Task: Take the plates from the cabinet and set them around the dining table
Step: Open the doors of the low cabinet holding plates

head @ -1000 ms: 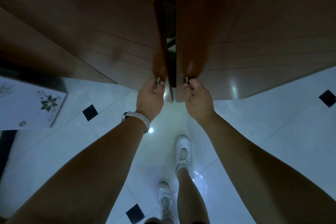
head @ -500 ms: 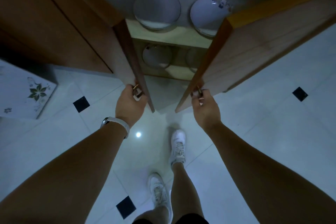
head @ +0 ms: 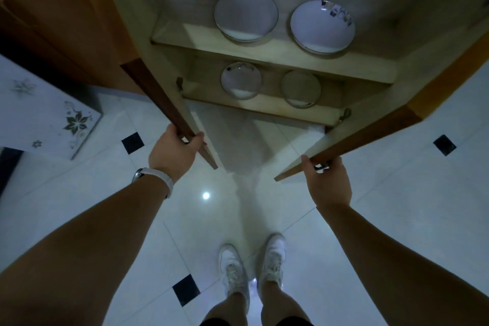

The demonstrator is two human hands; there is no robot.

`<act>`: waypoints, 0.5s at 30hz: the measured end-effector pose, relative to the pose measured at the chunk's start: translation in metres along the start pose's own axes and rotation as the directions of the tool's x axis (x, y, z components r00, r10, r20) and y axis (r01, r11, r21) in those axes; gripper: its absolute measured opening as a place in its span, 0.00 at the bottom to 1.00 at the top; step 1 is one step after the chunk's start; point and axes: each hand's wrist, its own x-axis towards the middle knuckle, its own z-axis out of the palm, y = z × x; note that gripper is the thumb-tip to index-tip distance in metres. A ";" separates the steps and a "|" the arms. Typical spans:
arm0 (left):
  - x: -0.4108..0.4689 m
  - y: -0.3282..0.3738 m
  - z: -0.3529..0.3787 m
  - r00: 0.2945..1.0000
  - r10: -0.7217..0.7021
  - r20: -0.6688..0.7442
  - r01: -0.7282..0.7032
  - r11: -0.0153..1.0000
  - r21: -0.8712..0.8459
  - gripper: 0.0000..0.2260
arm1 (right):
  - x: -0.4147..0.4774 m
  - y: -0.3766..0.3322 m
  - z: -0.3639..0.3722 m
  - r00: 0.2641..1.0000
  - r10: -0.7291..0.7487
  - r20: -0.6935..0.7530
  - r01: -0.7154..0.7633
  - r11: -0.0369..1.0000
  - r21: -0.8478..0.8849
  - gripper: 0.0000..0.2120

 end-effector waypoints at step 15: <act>-0.039 0.074 -0.135 0.907 0.192 -0.374 -0.234 0.970 -0.070 0.28 | -0.047 -0.081 -0.117 0.977 -0.042 -0.208 0.090 0.970 0.227 0.27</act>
